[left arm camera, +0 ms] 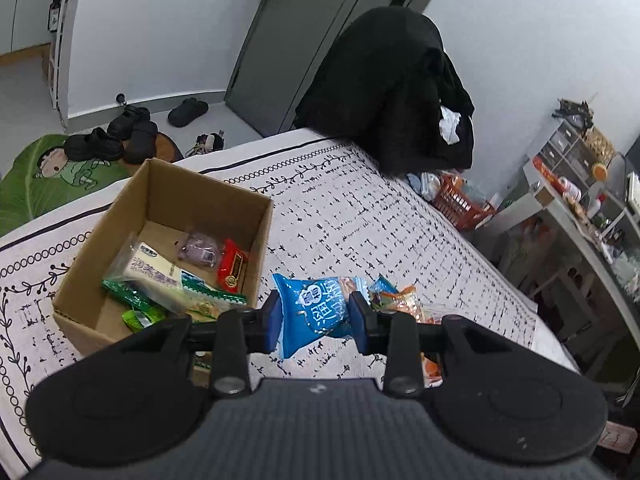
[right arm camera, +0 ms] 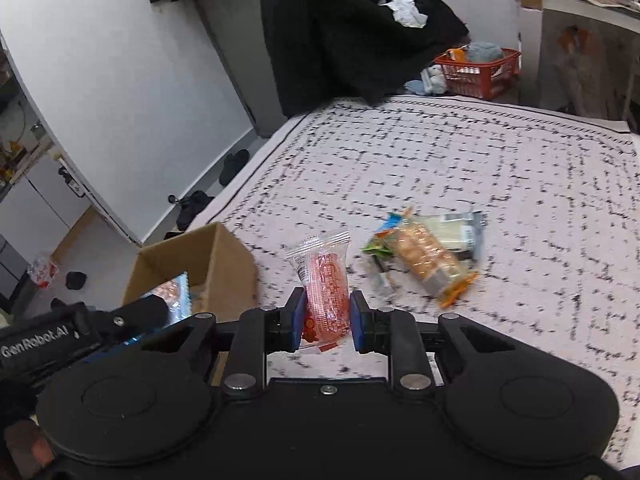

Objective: Organize snacks
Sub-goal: 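Carry the blue packet with the left tool while the right carries the jelly stick to the box, then open the left tool over the box while the right drops the jelly stick inside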

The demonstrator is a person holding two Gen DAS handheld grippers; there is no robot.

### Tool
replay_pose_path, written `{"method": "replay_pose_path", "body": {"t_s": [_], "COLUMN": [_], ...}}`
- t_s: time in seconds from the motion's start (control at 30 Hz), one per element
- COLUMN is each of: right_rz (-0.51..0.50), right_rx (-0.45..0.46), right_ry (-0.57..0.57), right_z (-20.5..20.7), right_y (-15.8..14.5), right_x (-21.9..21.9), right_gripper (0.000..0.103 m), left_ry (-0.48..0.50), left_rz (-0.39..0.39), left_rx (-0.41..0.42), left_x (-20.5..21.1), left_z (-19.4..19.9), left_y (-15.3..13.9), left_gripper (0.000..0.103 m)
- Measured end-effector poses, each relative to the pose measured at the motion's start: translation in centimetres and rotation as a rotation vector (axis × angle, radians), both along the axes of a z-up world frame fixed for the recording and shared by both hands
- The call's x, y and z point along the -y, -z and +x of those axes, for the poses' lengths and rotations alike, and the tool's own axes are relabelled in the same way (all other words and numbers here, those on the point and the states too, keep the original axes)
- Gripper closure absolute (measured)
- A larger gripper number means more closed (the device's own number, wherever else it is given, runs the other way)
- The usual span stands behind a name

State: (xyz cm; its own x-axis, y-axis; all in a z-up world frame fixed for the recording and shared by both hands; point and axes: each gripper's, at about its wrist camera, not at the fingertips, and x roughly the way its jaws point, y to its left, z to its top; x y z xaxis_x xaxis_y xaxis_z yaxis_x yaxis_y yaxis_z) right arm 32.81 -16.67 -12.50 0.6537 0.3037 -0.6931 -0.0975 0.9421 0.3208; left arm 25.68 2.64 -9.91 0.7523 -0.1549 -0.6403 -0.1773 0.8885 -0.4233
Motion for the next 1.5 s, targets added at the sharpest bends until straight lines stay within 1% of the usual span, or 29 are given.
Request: {"method": "replay_pose_path", "body": {"t_s": [0.3,0.63,0.87,0.97,1.2,1.5], "right_rz": [-0.017,-0.024,-0.011,-0.005,-0.003,0.029], "right_rx": [0.006,0.025,0.028,0.028,0.019,0.011], "right_ry": [-0.032,-0.070,-0.098,-0.108,-0.135,-0.145], "right_z": [0.2,0.9,1.3,1.5,2.2,3.2], "right_y": [-0.4,-0.6,-0.4,-0.3,0.2,0.8], "right_x": [-3.9,-7.9,-10.1,-10.8,-12.9,-14.4], "right_gripper": [0.080,0.080,0.080,0.080,0.080,0.080], "left_ry": [-0.050,-0.112,-0.164,-0.180,-0.238,-0.310], "left_rz": [-0.056,-0.087,-0.110,-0.139,-0.158,-0.193], "left_rx": [-0.007,-0.001,-0.012,-0.027,-0.041,-0.057], "left_x": [-3.4,-6.6,-8.9,-9.8,-11.9,-14.5], "left_z": [0.0,0.4,0.5,0.6,0.8,1.1], "left_y": [0.2,0.2,0.7,1.0,1.6,2.4], "left_gripper": [0.069,0.069,0.069,0.069,0.069,0.069]}}
